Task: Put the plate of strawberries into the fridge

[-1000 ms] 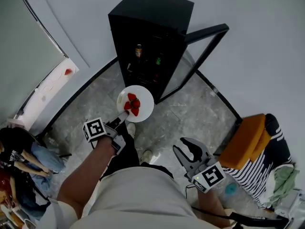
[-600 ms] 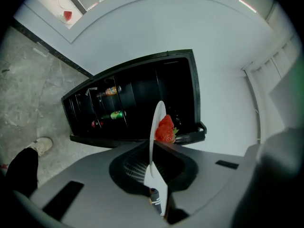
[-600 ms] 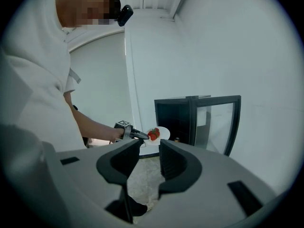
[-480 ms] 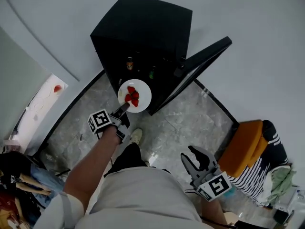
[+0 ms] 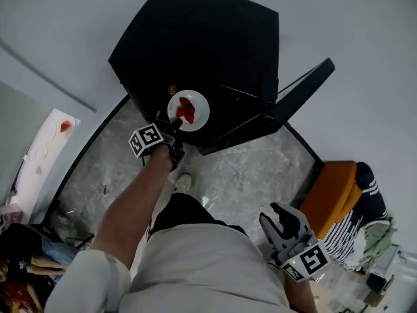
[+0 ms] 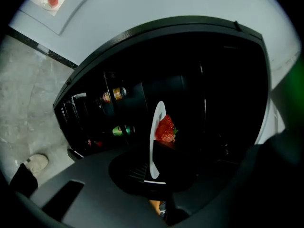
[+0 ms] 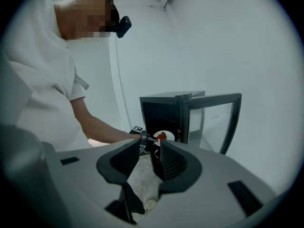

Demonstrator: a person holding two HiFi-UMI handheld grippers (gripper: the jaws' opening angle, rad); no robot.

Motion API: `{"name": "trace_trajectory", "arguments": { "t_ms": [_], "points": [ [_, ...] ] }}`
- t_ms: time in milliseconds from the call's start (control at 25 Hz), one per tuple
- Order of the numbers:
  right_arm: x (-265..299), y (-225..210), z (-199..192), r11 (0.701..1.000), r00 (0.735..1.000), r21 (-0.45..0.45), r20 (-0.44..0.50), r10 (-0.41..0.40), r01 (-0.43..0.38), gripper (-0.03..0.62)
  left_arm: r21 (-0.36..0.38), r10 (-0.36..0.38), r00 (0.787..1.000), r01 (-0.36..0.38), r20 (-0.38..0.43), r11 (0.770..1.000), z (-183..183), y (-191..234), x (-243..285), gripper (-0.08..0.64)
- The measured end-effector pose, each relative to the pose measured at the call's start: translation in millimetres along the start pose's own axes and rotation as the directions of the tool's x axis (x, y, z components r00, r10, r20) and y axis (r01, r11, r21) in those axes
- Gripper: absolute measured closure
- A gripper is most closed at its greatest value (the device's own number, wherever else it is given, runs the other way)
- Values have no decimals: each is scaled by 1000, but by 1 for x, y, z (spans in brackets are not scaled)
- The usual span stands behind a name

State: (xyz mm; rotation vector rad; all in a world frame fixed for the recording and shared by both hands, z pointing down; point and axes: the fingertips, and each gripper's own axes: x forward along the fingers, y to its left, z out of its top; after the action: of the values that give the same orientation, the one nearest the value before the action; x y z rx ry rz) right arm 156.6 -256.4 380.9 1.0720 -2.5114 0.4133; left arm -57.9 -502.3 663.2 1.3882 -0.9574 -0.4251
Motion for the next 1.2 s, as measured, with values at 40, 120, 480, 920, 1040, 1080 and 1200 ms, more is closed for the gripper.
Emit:
{"name": "trace_trajectory", "arguments": {
  "t_ms": [40,120,480,920,1040,1080,1200],
  "points": [
    [3,-3,2,1000,1000,3,-5,-11,11,446,-2,7,1000,-7,-2,1000,6,4,9,537],
    [6,-9,4,999,999,10,-20,-39,39,446,-10,18,1000,-18,-6,1000,13,10,26,537],
    [10,-21,-2,988,990,82,-64,-129,134,446,-13,80,996,-80,-29,997,32,30,75,535],
    [4,-19,-12,977,983,126,-84,-164,174,446,269,268,962,-246,-49,931,38,31,91,521],
    [2,-17,-12,977,982,126,-88,-165,175,446,404,339,940,-294,-45,866,37,31,93,490],
    [2,-16,-13,976,982,128,-89,-164,175,446,447,361,932,-306,-41,841,37,31,94,480],
    [3,-13,-16,975,982,136,-93,-163,175,446,548,410,912,-331,-25,768,40,29,94,446]
  ]
}}
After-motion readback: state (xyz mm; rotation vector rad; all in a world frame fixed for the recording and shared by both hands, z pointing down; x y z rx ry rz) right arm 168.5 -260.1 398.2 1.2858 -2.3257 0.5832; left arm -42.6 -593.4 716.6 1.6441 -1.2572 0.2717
